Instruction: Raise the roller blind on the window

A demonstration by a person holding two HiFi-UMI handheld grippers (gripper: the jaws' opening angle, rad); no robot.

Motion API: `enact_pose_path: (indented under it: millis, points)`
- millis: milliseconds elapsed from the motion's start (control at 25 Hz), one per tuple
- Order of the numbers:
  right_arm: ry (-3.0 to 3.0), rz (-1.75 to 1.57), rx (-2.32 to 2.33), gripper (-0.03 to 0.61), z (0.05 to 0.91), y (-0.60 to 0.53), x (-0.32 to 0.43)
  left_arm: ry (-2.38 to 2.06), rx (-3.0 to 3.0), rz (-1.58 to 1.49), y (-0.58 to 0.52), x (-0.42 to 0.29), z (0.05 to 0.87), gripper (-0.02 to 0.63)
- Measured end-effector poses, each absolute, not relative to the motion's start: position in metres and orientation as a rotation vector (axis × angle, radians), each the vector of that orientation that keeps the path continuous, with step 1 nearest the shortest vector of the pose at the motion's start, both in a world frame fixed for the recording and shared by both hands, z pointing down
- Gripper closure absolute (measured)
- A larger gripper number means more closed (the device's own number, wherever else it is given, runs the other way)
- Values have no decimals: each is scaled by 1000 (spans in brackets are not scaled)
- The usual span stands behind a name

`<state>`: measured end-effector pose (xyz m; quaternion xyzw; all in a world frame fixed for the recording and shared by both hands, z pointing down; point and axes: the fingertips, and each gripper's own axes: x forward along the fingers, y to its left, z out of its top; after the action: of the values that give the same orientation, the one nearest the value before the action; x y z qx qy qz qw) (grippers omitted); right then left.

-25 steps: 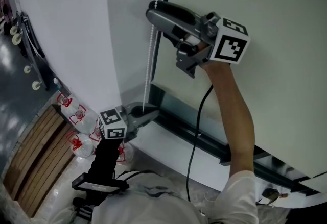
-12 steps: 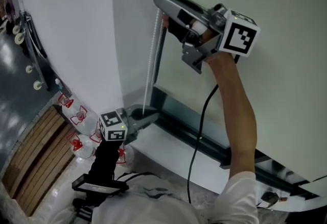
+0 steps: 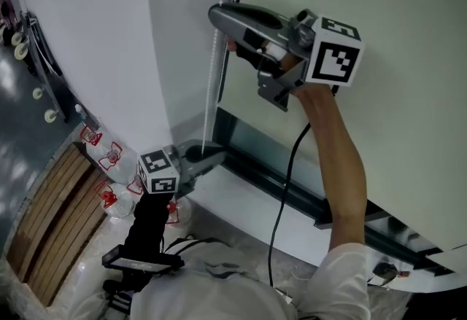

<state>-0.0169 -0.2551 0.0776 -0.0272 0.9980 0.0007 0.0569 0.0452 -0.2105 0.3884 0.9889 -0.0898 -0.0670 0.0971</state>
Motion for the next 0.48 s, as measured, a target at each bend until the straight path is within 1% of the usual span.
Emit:
enact_pose_path:
  millis: [160, 480]
  points:
    - [3050, -34, -90, 572, 124, -247, -23, -264, 2942, -198, -207, 40, 402, 615]
    - [3040, -132, -74, 572, 159, -242, -22, -267, 2941, -200, -208, 40, 400, 615]
